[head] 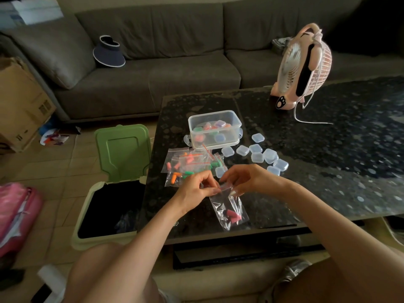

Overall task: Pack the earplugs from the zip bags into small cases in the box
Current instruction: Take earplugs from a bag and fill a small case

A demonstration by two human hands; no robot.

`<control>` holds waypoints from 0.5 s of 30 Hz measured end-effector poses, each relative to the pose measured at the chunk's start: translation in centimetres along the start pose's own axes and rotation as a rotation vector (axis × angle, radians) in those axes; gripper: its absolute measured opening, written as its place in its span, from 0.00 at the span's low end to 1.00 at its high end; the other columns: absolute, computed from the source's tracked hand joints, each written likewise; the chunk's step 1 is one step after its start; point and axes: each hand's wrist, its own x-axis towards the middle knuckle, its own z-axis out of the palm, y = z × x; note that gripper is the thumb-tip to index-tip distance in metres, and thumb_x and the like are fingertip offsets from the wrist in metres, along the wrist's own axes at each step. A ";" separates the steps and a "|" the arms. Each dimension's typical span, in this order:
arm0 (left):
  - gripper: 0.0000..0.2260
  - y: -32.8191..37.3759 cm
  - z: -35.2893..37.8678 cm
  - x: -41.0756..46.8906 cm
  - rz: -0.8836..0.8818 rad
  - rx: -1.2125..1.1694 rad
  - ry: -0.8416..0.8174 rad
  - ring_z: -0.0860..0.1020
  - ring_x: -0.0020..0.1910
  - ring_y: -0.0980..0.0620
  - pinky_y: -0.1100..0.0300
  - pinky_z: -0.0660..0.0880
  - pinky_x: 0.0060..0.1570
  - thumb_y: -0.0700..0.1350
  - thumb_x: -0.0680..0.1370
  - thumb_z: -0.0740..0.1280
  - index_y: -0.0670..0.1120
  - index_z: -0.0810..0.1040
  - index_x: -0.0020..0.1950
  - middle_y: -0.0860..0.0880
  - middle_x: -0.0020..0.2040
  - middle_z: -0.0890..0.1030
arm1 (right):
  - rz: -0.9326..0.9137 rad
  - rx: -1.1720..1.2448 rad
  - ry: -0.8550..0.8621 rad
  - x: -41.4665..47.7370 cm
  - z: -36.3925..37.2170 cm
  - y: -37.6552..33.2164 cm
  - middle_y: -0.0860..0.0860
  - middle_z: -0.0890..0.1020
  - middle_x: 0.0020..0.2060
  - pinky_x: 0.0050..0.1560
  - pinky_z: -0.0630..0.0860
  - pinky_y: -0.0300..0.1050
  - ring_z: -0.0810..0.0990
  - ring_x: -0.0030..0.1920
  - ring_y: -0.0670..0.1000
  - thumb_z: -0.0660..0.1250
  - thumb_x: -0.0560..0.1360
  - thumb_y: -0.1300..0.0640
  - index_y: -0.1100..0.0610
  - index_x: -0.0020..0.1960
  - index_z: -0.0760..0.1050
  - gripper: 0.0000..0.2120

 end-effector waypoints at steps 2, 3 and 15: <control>0.07 -0.5 0.3 0.0 0.011 0.037 0.006 0.75 0.39 0.54 0.59 0.73 0.43 0.38 0.73 0.71 0.46 0.75 0.39 0.50 0.39 0.79 | -0.009 -0.002 -0.029 -0.1 0.0 0.0 0.58 0.83 0.46 0.48 0.79 0.42 0.81 0.43 0.51 0.71 0.69 0.68 0.58 0.49 0.79 0.11; 0.07 -0.8 0.4 0.0 0.022 0.059 0.019 0.75 0.40 0.51 0.55 0.75 0.45 0.39 0.72 0.71 0.47 0.75 0.39 0.49 0.40 0.79 | 0.006 -0.026 -0.037 -0.2 0.1 0.1 0.58 0.83 0.44 0.46 0.79 0.41 0.81 0.42 0.50 0.72 0.69 0.67 0.59 0.48 0.79 0.09; 0.09 -1.6 0.9 0.1 0.077 0.112 0.087 0.78 0.41 0.53 0.64 0.76 0.44 0.37 0.75 0.68 0.50 0.72 0.40 0.51 0.39 0.78 | 0.175 0.008 -0.009 -0.5 0.9 0.4 0.56 0.83 0.35 0.42 0.82 0.45 0.83 0.37 0.52 0.70 0.73 0.60 0.61 0.53 0.75 0.10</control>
